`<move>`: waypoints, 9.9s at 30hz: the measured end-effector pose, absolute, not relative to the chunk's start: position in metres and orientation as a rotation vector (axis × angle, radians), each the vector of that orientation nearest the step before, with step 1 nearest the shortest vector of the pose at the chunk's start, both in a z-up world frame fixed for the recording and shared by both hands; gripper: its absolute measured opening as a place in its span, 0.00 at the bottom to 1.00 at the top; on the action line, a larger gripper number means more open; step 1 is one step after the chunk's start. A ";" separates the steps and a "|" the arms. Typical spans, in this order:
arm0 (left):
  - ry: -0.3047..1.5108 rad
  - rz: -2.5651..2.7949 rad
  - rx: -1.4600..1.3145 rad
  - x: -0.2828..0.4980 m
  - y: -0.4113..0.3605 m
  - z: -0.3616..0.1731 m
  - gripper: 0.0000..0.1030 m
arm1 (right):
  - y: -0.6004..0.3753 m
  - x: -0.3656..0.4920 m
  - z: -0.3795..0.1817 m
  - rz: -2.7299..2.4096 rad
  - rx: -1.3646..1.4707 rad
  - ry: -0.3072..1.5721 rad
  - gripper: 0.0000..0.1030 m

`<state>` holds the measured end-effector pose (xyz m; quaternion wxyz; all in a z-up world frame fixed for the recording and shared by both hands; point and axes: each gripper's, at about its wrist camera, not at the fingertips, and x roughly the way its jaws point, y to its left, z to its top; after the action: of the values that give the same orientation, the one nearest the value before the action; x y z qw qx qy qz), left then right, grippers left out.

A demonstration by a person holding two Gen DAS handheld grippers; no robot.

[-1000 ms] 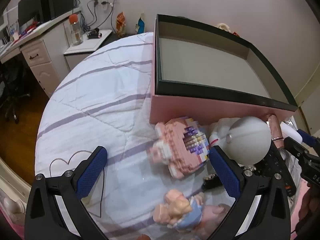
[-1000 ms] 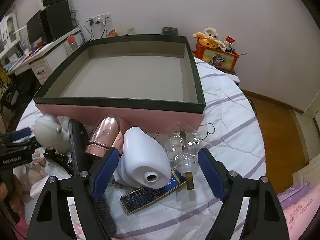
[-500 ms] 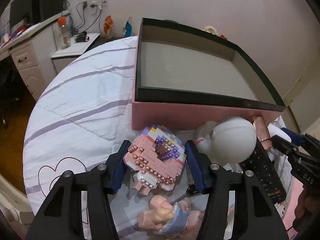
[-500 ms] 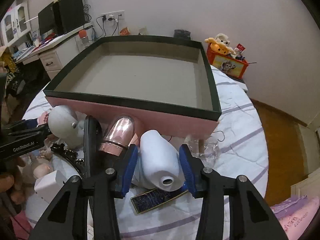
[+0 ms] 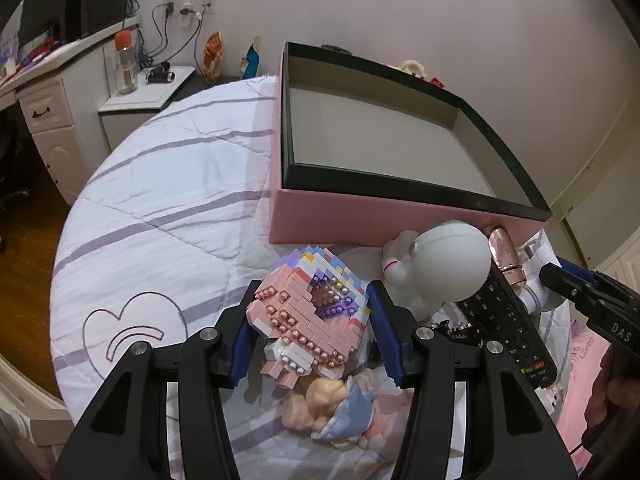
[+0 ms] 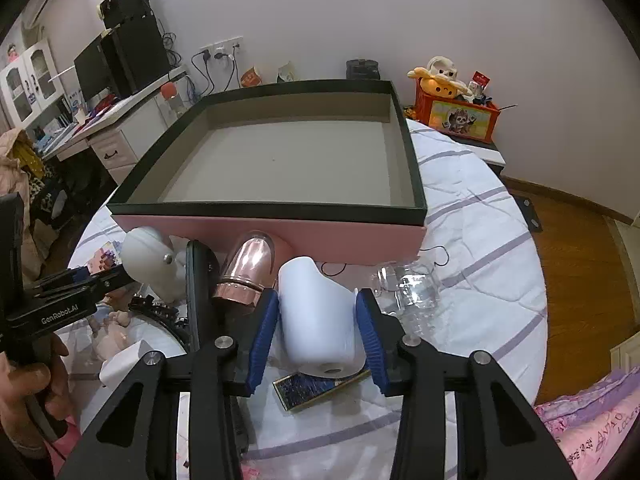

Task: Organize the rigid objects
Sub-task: 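Grasp the pink block figure with the left tool while the right tool grasps the white hair dryer, then lift both held items over the box and open both tools inside it, then withdraw both open tools from the box back over the table, then grasp the doll with the left tool while the right tool grasps the blue lighter box, then carry the doll and blue box into the box and open both tools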

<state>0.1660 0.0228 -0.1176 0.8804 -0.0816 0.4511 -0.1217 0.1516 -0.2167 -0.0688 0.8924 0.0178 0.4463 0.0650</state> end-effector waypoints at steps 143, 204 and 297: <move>0.762 -0.042 0.008 0.047 -0.001 -0.004 1.00 | -0.214 0.043 -0.009 0.083 0.097 0.810 0.83; 0.963 -0.096 -0.155 0.115 -0.002 -0.118 1.00 | -0.225 0.060 -0.056 0.047 0.117 0.940 0.83; 0.883 -0.217 -0.022 0.307 -0.047 -0.059 0.73 | -0.202 0.314 -0.062 0.253 0.108 1.000 0.20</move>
<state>0.3068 -0.0471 -0.0594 0.8984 -0.0108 0.4263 -0.1048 0.3139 -0.2020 -0.0623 0.8686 0.0517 0.4778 0.1210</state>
